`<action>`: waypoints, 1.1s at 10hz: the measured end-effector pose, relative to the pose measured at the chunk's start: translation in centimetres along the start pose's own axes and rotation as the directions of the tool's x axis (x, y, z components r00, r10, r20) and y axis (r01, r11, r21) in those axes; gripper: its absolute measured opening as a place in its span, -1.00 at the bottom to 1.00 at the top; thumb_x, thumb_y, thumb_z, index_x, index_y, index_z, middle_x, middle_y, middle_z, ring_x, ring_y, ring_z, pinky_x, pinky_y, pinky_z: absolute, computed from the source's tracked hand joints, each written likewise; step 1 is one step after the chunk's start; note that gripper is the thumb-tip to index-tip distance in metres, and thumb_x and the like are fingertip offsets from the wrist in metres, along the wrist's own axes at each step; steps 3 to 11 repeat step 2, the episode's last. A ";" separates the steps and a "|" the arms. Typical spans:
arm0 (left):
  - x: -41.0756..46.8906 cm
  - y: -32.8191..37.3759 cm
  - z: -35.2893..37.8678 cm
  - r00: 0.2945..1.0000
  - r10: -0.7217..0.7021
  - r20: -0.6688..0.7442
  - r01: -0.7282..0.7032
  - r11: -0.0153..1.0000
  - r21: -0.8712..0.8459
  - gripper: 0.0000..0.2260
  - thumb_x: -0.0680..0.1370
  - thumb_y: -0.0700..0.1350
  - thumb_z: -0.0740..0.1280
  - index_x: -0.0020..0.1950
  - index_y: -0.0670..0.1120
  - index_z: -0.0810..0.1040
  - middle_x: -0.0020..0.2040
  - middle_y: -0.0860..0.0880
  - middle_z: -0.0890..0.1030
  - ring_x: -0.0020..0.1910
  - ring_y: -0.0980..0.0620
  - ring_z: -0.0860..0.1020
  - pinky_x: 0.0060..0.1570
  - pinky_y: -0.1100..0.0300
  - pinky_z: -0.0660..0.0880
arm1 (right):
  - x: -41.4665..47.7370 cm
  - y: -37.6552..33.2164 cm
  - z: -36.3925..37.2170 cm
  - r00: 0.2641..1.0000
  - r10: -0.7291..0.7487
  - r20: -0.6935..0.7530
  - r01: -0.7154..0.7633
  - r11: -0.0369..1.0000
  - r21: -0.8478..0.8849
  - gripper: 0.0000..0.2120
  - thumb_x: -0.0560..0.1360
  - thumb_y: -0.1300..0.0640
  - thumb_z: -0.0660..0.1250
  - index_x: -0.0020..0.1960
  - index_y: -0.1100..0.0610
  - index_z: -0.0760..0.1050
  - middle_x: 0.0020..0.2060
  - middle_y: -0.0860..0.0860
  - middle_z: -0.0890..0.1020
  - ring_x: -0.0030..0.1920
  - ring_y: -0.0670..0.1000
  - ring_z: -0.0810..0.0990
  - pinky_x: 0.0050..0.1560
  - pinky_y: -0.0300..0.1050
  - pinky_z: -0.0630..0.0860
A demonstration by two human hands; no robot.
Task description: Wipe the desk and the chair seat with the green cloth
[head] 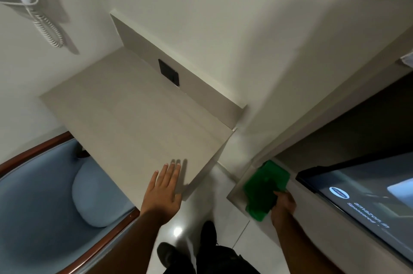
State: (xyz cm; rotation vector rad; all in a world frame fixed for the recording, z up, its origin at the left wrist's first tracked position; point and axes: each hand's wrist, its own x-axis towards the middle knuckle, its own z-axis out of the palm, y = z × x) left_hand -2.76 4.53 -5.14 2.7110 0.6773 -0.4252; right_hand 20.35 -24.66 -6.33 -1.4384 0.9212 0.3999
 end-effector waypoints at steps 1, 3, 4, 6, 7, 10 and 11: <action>-0.6 -0.3 0.2 0.998 -0.050 0.036 0.051 0.999 -0.013 -0.24 0.56 0.18 -0.17 0.69 0.01 -0.41 0.78 -0.05 -0.28 0.76 -0.09 -0.30 0.73 -0.07 -0.32 | -1.2 -0.2 1.3 0.980 -0.182 -0.079 0.167 0.972 -0.164 -0.55 0.58 0.44 0.27 0.45 0.28 0.44 0.41 0.33 0.52 0.35 0.37 0.55 0.41 0.31 0.51; -0.9 -0.5 0.2 0.994 -0.112 0.005 0.111 0.993 0.037 -0.22 0.61 0.18 -0.07 0.71 0.01 -0.42 0.77 -0.05 -0.33 0.76 -0.10 -0.33 0.72 -0.09 -0.33 | -3.8 1.2 3.5 0.939 -0.344 -0.002 0.332 0.907 -0.259 -0.55 0.62 0.31 0.30 0.50 0.23 0.39 0.40 0.24 0.50 0.36 0.31 0.54 0.37 0.25 0.55; -0.9 -0.5 0.2 0.994 -0.112 0.005 0.111 0.993 0.037 -0.22 0.61 0.18 -0.07 0.71 0.01 -0.42 0.77 -0.05 -0.33 0.76 -0.10 -0.33 0.72 -0.09 -0.33 | -3.8 1.2 3.5 0.939 -0.344 -0.002 0.332 0.907 -0.259 -0.55 0.62 0.31 0.30 0.50 0.23 0.39 0.40 0.24 0.50 0.36 0.31 0.54 0.37 0.25 0.55; -0.9 -0.5 0.2 0.994 -0.112 0.005 0.111 0.993 0.037 -0.22 0.61 0.18 -0.07 0.71 0.01 -0.42 0.77 -0.05 -0.33 0.76 -0.10 -0.33 0.72 -0.09 -0.33 | -3.8 1.2 3.5 0.939 -0.344 -0.002 0.332 0.907 -0.259 -0.55 0.62 0.31 0.30 0.50 0.23 0.39 0.40 0.24 0.50 0.36 0.31 0.54 0.37 0.25 0.55; -0.9 -0.5 0.2 0.994 -0.112 0.005 0.111 0.993 0.037 -0.22 0.61 0.18 -0.07 0.71 0.01 -0.42 0.77 -0.05 -0.33 0.76 -0.10 -0.33 0.72 -0.09 -0.33 | -3.8 1.2 3.5 0.939 -0.344 -0.002 0.332 0.907 -0.259 -0.55 0.62 0.31 0.30 0.50 0.23 0.39 0.40 0.24 0.50 0.36 0.31 0.54 0.37 0.25 0.55; -0.9 -0.5 0.2 0.994 -0.112 0.005 0.111 0.993 0.037 -0.22 0.61 0.18 -0.07 0.71 0.01 -0.42 0.77 -0.05 -0.33 0.76 -0.10 -0.33 0.72 -0.09 -0.33 | -3.8 1.2 3.5 0.939 -0.344 -0.002 0.332 0.907 -0.259 -0.55 0.62 0.31 0.30 0.50 0.23 0.39 0.40 0.24 0.50 0.36 0.31 0.54 0.37 0.25 0.55; -0.9 -0.5 0.2 0.994 -0.112 0.005 0.111 0.993 0.037 -0.22 0.61 0.18 -0.07 0.71 0.01 -0.42 0.77 -0.05 -0.33 0.76 -0.10 -0.33 0.72 -0.09 -0.33 | -3.8 1.2 3.5 0.939 -0.344 -0.002 0.332 0.907 -0.259 -0.55 0.62 0.31 0.30 0.50 0.23 0.39 0.40 0.24 0.50 0.36 0.31 0.54 0.37 0.25 0.55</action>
